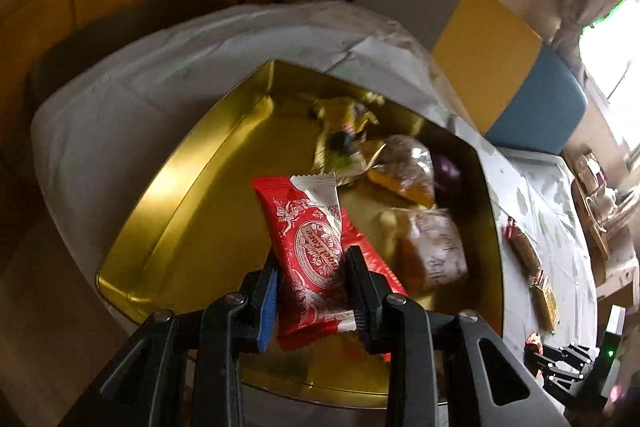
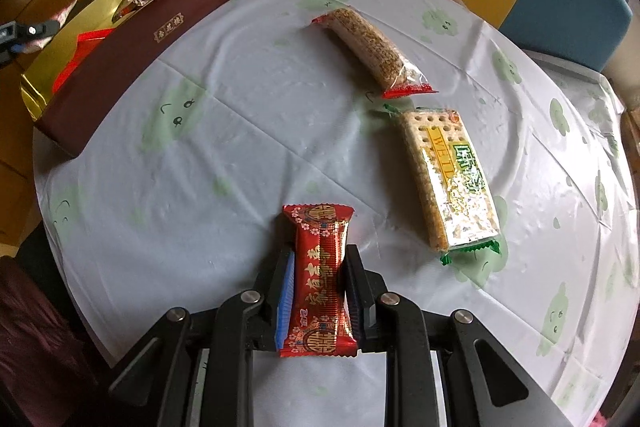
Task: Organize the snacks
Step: 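Drop the red-and-white packet into the gold tray with the left while the right holds its packet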
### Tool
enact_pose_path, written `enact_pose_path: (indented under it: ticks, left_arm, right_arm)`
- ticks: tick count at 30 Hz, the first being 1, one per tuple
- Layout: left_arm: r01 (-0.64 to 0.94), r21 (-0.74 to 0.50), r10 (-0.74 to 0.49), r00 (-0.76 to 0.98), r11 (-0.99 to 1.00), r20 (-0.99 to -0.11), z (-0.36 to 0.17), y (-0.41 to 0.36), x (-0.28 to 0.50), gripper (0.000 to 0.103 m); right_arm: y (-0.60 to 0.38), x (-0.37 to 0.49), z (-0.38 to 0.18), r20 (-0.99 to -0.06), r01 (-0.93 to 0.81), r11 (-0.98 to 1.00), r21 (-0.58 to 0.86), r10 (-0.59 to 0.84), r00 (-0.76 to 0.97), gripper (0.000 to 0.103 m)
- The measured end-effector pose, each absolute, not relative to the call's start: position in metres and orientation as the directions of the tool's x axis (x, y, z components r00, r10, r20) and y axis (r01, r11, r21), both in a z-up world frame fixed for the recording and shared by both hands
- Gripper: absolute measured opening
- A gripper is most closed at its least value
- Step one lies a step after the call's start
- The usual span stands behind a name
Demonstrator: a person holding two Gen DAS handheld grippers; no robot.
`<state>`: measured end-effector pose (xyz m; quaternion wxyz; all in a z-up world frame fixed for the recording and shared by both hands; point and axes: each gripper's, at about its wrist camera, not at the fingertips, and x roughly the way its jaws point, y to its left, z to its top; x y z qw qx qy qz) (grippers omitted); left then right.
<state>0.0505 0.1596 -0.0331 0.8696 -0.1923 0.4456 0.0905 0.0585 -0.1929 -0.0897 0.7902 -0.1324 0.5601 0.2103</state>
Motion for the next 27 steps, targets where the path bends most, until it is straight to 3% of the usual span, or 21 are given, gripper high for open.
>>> enact_pose_path:
  ticks: [6,14,27]
  left_arm:
    - [-0.348,-0.261,-0.033,0.544,0.9,-0.838,-0.05,0.158,0.056,0.032]
    - [-0.336,-0.139,0.06,0.519,0.932,-0.853,-0.052,0.148,0.058,0.033]
    - [-0.285,-0.063,0.116,0.57,0.956,-0.814,-0.034,0.132,0.049,0.035]
  right_arm:
    - [-0.195,0.059,-0.088,-0.94,-0.478,0.878,0.033,0.189,0.283,0.024]
    - [-0.195,0.06,-0.089,-0.94,-0.476,0.879,0.036,0.191,0.282,0.024]
    - [-0.194,0.059,-0.089,-0.939,-0.475,0.88,0.028,0.186,0.29,0.024]
